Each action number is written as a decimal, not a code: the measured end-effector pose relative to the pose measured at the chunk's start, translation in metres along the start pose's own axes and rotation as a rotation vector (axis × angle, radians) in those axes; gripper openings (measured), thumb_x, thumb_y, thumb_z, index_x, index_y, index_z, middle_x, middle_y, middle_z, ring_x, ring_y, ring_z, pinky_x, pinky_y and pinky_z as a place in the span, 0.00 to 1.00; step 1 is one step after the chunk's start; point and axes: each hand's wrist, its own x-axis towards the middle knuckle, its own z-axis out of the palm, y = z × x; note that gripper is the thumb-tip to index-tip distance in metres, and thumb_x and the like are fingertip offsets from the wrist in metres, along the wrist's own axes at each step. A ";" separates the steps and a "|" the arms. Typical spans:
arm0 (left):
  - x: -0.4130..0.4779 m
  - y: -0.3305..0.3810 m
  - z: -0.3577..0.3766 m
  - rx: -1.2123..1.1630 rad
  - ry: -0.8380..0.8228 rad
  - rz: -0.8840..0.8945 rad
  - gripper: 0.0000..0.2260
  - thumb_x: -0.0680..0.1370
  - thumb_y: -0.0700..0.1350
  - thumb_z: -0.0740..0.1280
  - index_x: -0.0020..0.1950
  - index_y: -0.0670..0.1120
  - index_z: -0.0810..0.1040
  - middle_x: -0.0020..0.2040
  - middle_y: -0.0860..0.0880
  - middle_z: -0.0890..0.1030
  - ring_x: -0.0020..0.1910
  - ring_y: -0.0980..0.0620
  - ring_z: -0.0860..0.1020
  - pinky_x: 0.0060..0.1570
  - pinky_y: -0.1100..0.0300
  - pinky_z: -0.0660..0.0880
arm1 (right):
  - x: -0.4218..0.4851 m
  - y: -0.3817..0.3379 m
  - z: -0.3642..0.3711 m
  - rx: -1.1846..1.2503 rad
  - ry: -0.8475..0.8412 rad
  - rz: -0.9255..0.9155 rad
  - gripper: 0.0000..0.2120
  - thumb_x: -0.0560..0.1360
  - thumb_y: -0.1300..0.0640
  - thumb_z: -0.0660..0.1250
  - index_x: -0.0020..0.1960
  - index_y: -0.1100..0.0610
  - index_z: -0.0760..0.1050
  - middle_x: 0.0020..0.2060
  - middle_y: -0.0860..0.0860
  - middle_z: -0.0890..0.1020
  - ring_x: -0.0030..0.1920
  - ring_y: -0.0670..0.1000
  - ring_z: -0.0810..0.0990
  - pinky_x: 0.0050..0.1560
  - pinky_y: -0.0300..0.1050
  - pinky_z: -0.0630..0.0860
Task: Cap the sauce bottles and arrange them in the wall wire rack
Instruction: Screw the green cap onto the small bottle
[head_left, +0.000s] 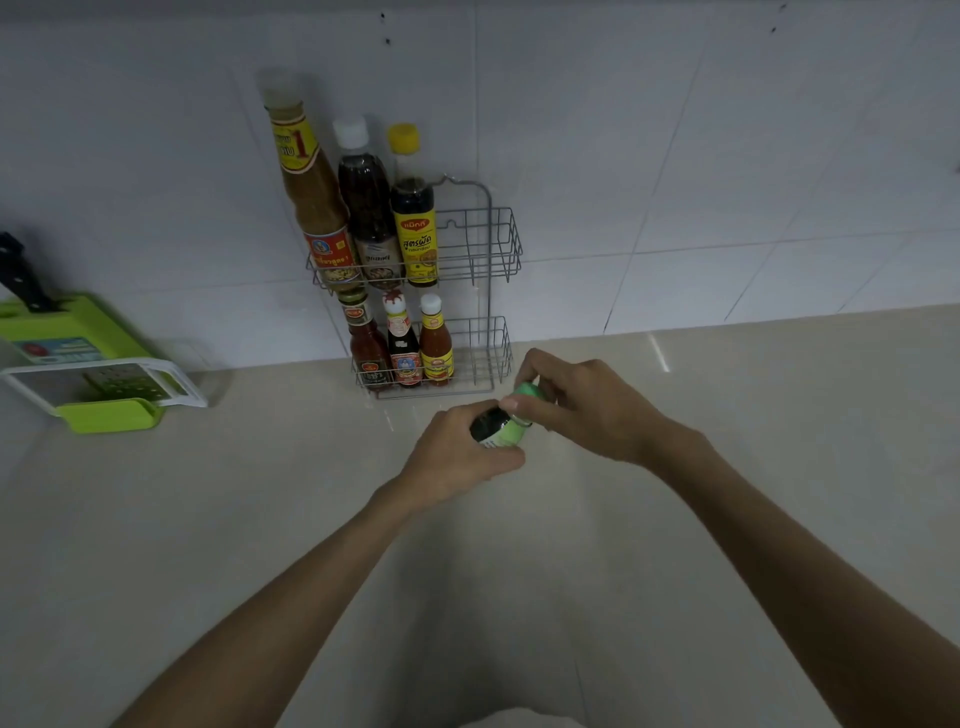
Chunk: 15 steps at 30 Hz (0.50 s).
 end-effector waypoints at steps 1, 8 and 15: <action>-0.001 -0.001 0.004 0.172 0.113 0.059 0.13 0.60 0.58 0.69 0.42 0.57 0.76 0.28 0.58 0.77 0.29 0.57 0.76 0.28 0.64 0.69 | -0.001 0.001 0.007 -0.014 0.060 0.040 0.14 0.78 0.43 0.62 0.47 0.55 0.70 0.30 0.49 0.76 0.30 0.54 0.73 0.31 0.46 0.66; -0.003 -0.006 0.020 0.512 0.428 0.241 0.24 0.68 0.49 0.76 0.59 0.47 0.72 0.50 0.50 0.82 0.46 0.50 0.81 0.46 0.58 0.74 | 0.006 -0.003 0.033 0.066 0.184 0.314 0.12 0.80 0.51 0.60 0.49 0.59 0.75 0.38 0.57 0.81 0.36 0.55 0.79 0.36 0.44 0.74; -0.001 -0.026 -0.016 -0.095 -0.080 0.015 0.23 0.66 0.56 0.73 0.60 0.59 0.73 0.52 0.57 0.81 0.50 0.58 0.79 0.48 0.61 0.77 | 0.032 0.014 -0.012 0.441 -0.068 0.115 0.07 0.79 0.53 0.65 0.52 0.57 0.76 0.42 0.54 0.81 0.34 0.49 0.84 0.33 0.46 0.83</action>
